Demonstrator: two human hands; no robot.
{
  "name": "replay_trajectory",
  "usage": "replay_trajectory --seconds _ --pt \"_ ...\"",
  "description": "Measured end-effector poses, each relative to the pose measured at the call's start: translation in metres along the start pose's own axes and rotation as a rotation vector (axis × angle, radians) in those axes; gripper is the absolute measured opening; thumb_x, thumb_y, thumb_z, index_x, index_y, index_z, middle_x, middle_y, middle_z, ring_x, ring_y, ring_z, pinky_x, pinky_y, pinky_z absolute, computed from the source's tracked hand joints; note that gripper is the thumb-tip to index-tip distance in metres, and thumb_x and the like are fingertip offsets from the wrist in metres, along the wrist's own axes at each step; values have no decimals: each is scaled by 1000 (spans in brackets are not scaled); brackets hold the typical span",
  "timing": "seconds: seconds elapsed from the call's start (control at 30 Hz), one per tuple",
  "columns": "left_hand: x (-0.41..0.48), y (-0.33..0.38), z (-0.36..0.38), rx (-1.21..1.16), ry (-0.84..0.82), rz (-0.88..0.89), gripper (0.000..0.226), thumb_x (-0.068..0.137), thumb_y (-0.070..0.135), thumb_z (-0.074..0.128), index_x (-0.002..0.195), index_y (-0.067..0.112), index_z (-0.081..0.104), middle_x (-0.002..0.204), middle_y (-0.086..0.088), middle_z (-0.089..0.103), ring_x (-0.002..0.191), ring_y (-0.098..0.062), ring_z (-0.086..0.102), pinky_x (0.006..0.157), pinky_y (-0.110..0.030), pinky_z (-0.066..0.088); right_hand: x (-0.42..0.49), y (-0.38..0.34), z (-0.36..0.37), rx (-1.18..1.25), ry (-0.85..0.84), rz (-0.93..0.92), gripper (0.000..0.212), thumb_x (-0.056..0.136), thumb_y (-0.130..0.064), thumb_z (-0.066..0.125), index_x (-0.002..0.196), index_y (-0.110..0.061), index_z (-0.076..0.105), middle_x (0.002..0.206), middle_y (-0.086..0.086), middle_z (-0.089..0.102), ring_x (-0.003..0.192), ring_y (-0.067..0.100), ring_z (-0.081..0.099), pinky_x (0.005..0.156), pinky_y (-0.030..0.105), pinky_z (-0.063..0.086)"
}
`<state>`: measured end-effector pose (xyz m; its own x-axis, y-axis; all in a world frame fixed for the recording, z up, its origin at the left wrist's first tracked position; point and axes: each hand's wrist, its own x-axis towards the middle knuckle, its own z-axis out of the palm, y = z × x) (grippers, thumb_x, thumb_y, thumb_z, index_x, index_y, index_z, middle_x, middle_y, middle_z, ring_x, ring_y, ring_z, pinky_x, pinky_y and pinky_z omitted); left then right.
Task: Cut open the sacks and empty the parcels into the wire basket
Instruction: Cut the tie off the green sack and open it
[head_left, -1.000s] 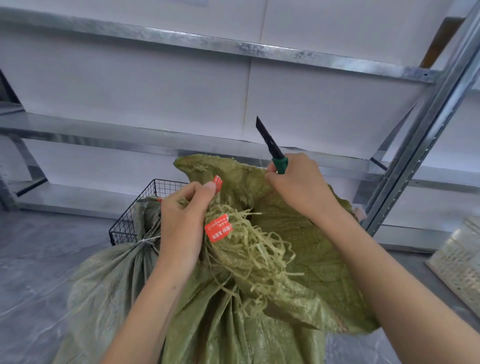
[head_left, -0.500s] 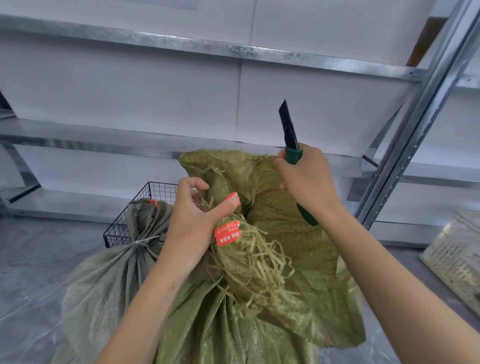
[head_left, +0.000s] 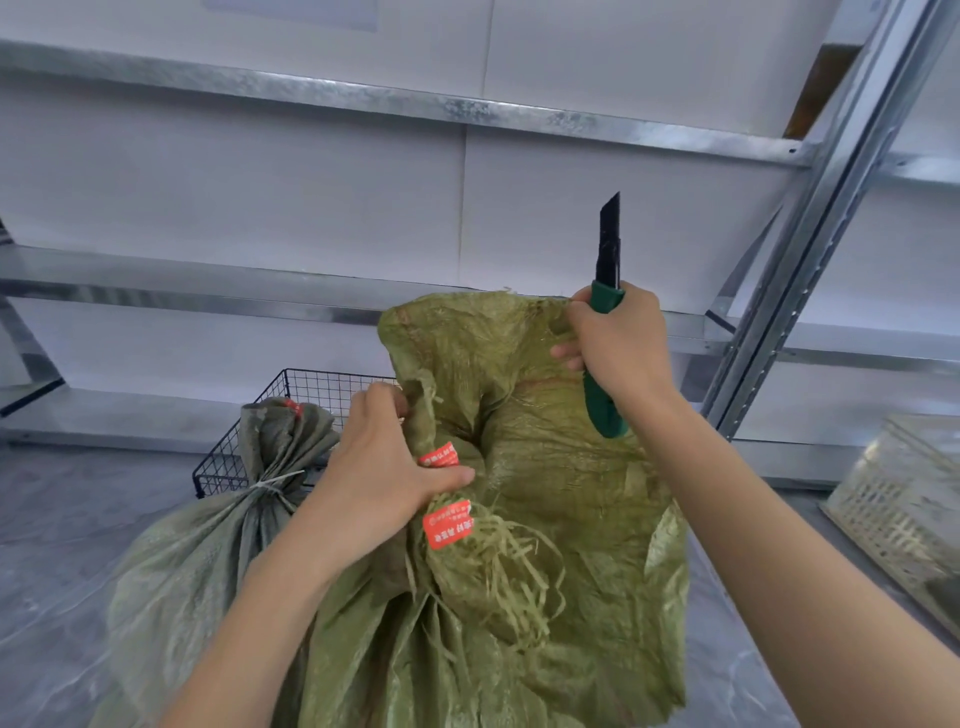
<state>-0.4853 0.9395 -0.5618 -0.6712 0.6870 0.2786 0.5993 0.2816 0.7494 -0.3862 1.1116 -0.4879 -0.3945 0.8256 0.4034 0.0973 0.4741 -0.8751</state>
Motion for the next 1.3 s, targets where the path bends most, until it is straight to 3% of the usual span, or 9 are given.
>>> replay_trajectory --seconds 0.13,0.23,0.47,0.57,0.7,0.93,1.0,1.2,1.3 --pt "0 -8 -7 27 -160 -26 83 60 42 84 121 35 28 116 11 48 106 -8 52 91 -31 44 3 5 -1 51 38 8 13 92 -8 50 81 -15 53 85 7 65 66 13 70 57 31 57" --pt "-2 -10 -12 66 -200 -51 66 69 33 77 115 36 30 97 15 59 88 -4 59 79 -25 48 4 9 -2 62 61 10 14 92 -8 50 79 -14 52 81 3 61 75 19 71 65 40 60" --pt "3 -10 -17 -62 3 -93 25 83 11 58 103 25 52 89 8 63 82 -6 58 63 -21 41 4 11 -1 19 88 -26 6 91 -11 51 88 -9 56 79 9 55 89 39 65 75 56 54" --pt "4 -5 -23 -246 96 -151 28 86 7 54 107 26 52 94 11 61 84 -1 55 63 -20 40 7 13 -5 -3 111 -37 12 91 -11 51 93 -3 59 76 7 52 67 23 53 69 45 55" --pt "6 -4 -30 -436 189 -265 23 88 6 50 98 26 56 92 5 62 78 -10 58 62 -26 42 14 19 -10 -23 132 -58 7 92 -11 50 85 -10 52 68 2 45 57 16 39 49 23 36" --pt "11 1 -38 -481 147 -361 11 87 18 56 83 27 59 86 2 63 78 -16 59 66 -29 44 23 29 -12 -76 160 -104 11 93 -9 47 83 -12 47 64 -2 43 49 11 35 38 12 29" --pt "11 3 -39 -493 119 -385 2 88 28 59 87 26 59 86 5 61 77 -14 58 65 -27 43 25 33 -11 -103 164 -110 12 93 -9 46 81 -12 46 64 -2 42 49 12 34 39 14 30" --pt "7 11 -30 -538 130 -464 32 92 41 51 120 26 49 75 13 40 63 -2 38 76 -27 32 29 50 -10 -141 148 -63 29 94 -8 44 69 -19 37 62 -1 38 48 12 31 36 12 24" --pt "8 6 -25 -575 142 -530 51 92 43 51 133 13 50 73 7 43 61 -6 40 66 -27 34 30 62 -11 -159 149 -22 27 95 -10 44 70 -17 37 62 -1 38 49 13 31 35 13 25"
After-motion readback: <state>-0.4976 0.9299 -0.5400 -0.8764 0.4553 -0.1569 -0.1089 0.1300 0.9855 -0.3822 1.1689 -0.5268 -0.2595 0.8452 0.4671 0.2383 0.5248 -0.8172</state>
